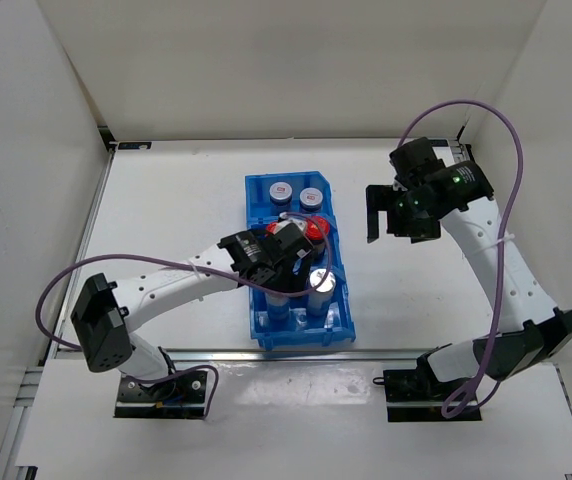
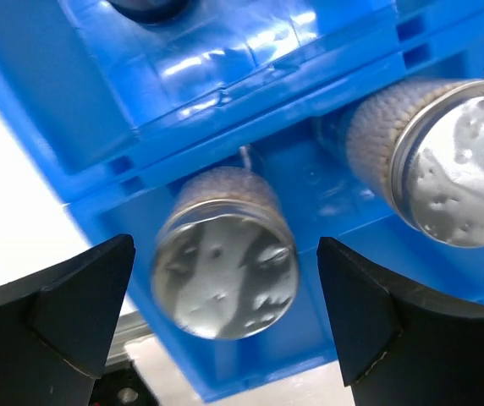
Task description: Organize the condiment bottles
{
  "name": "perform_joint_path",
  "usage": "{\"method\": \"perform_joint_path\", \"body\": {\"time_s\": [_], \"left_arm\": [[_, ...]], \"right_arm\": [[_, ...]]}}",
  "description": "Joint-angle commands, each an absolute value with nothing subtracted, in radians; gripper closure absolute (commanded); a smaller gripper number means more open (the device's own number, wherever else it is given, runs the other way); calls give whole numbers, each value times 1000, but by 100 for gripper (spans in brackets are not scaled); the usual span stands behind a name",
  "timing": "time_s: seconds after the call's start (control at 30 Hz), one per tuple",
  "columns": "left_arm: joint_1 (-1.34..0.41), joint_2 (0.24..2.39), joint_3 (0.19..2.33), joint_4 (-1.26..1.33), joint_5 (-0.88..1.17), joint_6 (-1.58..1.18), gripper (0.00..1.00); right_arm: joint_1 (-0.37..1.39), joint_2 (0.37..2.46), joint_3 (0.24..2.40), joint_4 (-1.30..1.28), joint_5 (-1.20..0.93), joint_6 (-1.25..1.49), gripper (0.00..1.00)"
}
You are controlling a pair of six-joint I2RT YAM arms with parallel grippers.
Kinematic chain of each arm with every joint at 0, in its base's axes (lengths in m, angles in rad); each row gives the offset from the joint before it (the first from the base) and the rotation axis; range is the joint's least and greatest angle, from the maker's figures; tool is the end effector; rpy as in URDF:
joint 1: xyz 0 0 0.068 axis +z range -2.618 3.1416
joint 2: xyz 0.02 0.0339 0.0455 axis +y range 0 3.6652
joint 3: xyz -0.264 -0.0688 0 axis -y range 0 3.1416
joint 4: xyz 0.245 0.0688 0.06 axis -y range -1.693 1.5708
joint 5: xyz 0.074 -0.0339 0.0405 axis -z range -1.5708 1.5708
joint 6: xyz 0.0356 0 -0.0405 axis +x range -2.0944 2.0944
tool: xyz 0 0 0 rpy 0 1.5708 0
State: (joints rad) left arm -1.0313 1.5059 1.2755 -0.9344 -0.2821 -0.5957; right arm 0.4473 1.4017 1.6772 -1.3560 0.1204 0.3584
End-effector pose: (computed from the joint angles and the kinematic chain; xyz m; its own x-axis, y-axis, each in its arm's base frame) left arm 0.1615 -0.2504 0.2800 -0.8213 0.3227 -0.4704 0.3706 0.9288 -0.0099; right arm 0.2241 0.1028 0.4017 -0.8776 -0.0348 -0.4781 -0.0754 0.9950 0.0659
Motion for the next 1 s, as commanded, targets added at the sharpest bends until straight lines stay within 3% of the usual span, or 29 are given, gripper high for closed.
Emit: {"method": "perform_joint_path", "body": {"time_s": [0.0, 0.33, 0.43, 0.6, 0.67, 0.83, 0.97], "left_arm": [[-1028, 1473, 1374, -1009, -360, -594, 0], [-878, 1336, 1739, -1014, -438, -434, 0], [-769, 1229, 1645, -884, -505, -378, 0], [-580, 1051, 1289, -554, -529, -311, 0], [-537, 1028, 1238, -513, -610, -321, 0], [-430, 1017, 1163, -492, -520, -382, 0], [-419, 970, 1143, -436, -586, -301, 0]], "right_arm": [[446, 1371, 1675, -1373, 163, 357, 0], [446, 1281, 1603, -1296, 84, 342, 0], [437, 1244, 1583, -1272, 84, 353, 0], [437, 1230, 1572, -1249, 12, 344, 0], [437, 1221, 1585, -1238, 32, 333, 0], [437, 1197, 1536, -1188, 61, 322, 0], [437, 1210, 1526, -1198, 92, 337, 0]]}}
